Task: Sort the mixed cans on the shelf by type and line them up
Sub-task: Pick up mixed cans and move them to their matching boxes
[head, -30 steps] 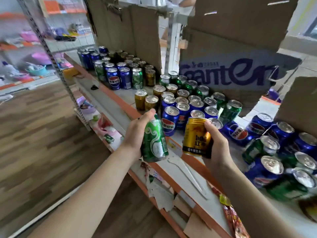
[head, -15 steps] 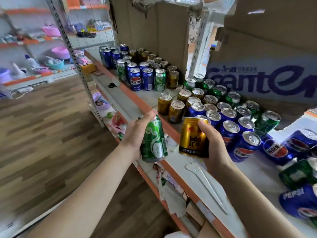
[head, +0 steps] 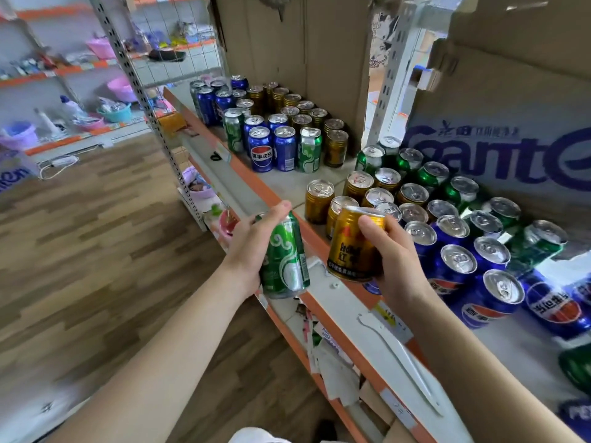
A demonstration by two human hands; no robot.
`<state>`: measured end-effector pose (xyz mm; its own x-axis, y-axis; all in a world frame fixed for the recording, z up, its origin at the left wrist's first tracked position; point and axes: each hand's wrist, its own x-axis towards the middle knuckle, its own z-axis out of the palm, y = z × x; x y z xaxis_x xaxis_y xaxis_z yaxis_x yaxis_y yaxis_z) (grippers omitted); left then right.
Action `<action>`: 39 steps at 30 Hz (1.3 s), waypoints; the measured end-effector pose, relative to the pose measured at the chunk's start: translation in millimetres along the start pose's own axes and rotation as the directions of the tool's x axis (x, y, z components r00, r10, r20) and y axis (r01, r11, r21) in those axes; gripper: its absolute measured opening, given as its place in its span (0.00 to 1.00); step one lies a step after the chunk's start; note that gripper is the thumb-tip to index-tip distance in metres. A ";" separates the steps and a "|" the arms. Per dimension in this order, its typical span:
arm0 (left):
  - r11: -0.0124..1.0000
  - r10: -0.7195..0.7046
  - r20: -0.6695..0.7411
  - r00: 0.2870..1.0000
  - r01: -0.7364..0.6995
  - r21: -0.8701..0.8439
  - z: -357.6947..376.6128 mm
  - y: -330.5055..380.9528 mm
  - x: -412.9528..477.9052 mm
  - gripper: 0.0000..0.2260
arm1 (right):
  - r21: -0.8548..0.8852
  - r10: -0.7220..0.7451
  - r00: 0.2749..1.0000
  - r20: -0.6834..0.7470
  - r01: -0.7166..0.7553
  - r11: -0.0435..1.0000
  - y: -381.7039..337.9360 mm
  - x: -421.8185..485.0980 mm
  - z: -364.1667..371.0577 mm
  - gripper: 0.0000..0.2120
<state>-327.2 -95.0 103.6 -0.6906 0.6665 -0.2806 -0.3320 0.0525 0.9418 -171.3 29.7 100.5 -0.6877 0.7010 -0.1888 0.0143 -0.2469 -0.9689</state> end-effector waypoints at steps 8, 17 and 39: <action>0.997 -0.031 0.121 0.992 0.022 0.076 -18.0 3.1 57.8 0.23 | -0.150 -0.151 0.965 -0.216 0.120 0.981 15.0 21.8 31.7 0.22; 0.986 -0.105 0.342 0.934 0.054 0.155 -64.7 23.1 135.0 0.19 | -0.391 -0.331 0.730 -0.598 0.096 0.916 72.7 53.7 97.6 0.28; 0.985 -0.088 0.502 0.860 0.001 0.170 -96.4 34.7 199.5 0.20 | -0.455 -0.406 0.293 -0.866 -0.122 0.882 97.0 112.3 101.0 0.28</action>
<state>-538.5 -31.8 62.5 -0.2426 0.9422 -0.2310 -0.2184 0.1790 0.9593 -320.5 16.9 1.5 0.4214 0.8846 0.1996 0.4270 0.0006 -0.9043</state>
